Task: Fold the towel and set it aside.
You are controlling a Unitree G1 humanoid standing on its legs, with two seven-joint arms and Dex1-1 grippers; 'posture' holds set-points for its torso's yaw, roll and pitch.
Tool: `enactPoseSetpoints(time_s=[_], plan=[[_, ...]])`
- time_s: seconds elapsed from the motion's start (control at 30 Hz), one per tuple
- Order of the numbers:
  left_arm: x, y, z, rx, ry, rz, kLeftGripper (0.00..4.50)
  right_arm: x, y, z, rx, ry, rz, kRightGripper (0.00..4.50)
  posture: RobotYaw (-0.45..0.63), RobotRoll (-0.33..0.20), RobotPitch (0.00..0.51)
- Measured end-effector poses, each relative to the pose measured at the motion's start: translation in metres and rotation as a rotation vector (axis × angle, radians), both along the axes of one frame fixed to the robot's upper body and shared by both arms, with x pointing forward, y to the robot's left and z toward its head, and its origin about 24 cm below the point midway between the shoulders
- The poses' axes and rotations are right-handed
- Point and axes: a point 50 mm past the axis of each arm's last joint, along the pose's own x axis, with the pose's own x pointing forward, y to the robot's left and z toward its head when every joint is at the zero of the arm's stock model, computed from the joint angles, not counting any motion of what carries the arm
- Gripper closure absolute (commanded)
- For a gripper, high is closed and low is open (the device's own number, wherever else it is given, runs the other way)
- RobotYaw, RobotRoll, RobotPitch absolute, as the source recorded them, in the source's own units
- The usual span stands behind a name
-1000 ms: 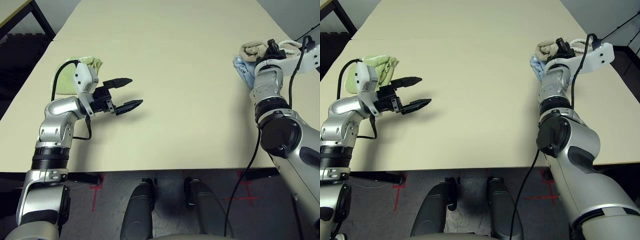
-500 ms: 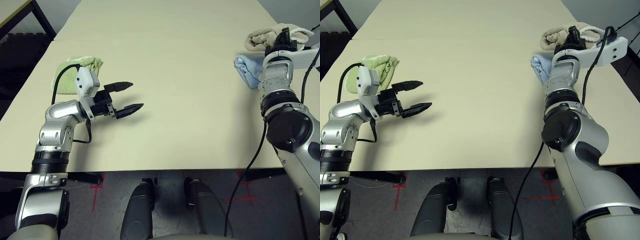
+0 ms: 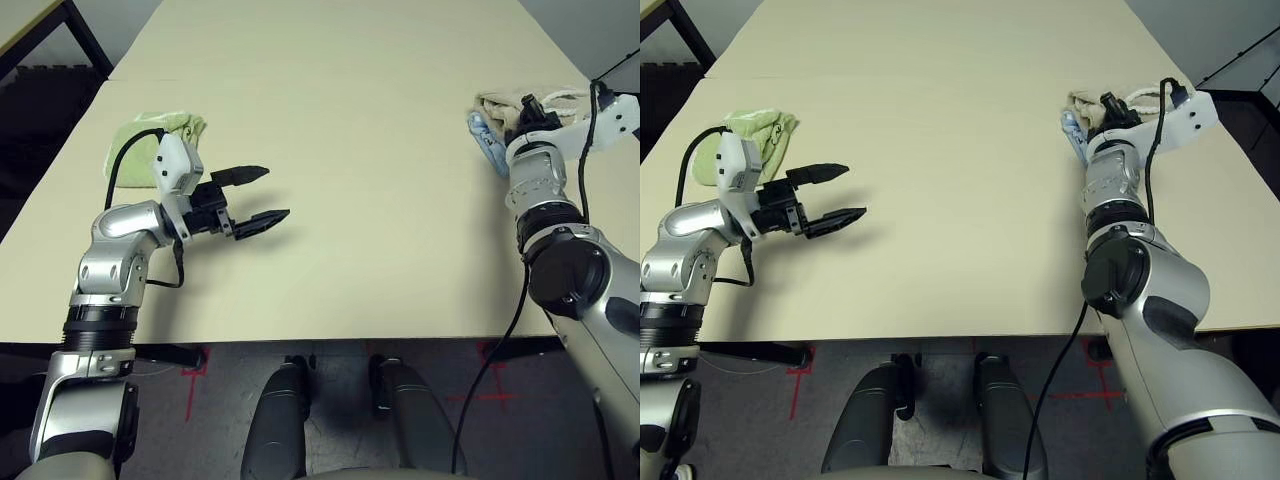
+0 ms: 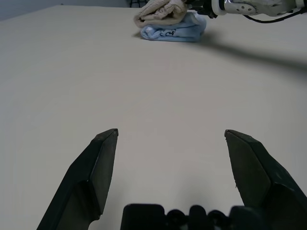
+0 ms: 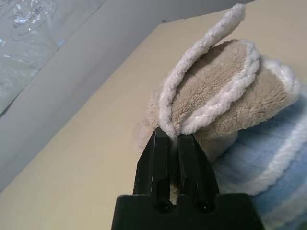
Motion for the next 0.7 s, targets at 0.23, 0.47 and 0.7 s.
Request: enactPoseSetpoints(time_s=[0.23,0.47,0.7], plan=[[0.001,0.0,-0.001,-0.002,0.003,0.003,0.0,-0.005,-0.009,-0.014,0.018,0.02,0.007,4.47,-0.03,0.0,0.213],[0.009,-0.009,0.008,-0.018,-0.034,-0.022,0.0,-0.007,-0.008,-0.024,0.086,0.027,0.007,2.48,-0.03,0.0,0.199],[0.011,-0.006,0.005,-0.021,-0.037,-0.012,0.0,-0.008,0.0,-0.037,0.063,0.037,0.119,0.03,-0.04,0.0,0.184]])
